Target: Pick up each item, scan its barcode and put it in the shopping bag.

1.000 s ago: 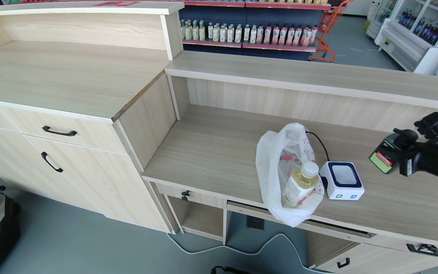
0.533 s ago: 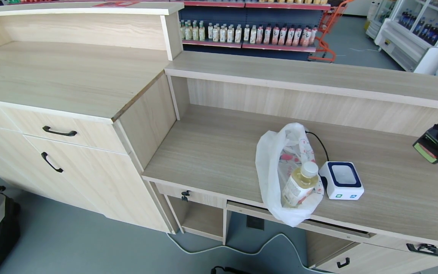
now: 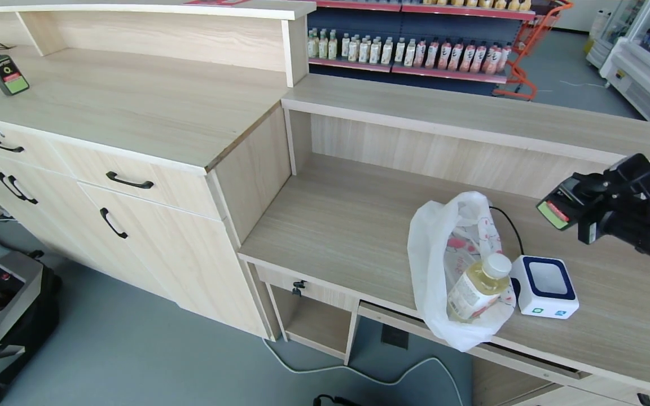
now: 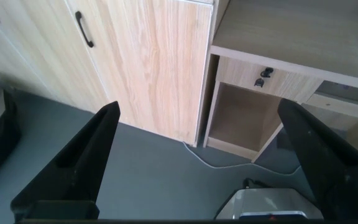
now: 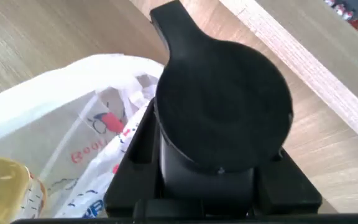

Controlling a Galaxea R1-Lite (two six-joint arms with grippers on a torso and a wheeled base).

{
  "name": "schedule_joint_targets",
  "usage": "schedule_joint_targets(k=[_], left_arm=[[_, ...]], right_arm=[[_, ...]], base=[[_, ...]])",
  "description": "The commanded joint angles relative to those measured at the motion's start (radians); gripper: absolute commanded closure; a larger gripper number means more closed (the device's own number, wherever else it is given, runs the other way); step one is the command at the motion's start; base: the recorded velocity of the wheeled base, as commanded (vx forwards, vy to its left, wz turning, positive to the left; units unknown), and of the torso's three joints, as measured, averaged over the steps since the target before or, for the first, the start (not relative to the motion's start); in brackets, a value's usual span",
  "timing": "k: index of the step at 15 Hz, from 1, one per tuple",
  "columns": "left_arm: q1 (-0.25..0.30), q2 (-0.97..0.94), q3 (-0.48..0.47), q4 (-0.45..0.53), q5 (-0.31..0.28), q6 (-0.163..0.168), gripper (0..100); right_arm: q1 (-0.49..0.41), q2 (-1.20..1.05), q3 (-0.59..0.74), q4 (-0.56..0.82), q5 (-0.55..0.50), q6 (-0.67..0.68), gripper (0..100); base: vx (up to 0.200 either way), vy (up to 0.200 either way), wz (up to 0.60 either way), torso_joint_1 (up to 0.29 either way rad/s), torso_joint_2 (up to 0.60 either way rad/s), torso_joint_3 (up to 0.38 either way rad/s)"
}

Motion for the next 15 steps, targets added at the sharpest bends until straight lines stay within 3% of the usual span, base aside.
schedule_joint_targets(k=[1,4,15], left_arm=[[0.001,0.000,0.000,0.000,0.000,0.000,0],[0.001,0.000,0.000,0.000,0.000,0.000,0],[0.001,0.000,0.000,0.000,0.000,0.000,0]], right_arm=[[0.140,0.194,-0.128,-0.023,0.003,0.129,100],[0.177,0.283,-0.204,-0.013,-0.002,0.152,100],[0.209,0.424,-0.201,-0.010,-0.004,0.137,100]], base=[[0.000,0.000,0.00,0.000,0.00,0.000],[0.000,0.000,0.00,0.000,0.00,0.000],[0.000,0.000,0.00,0.000,0.00,0.000]])
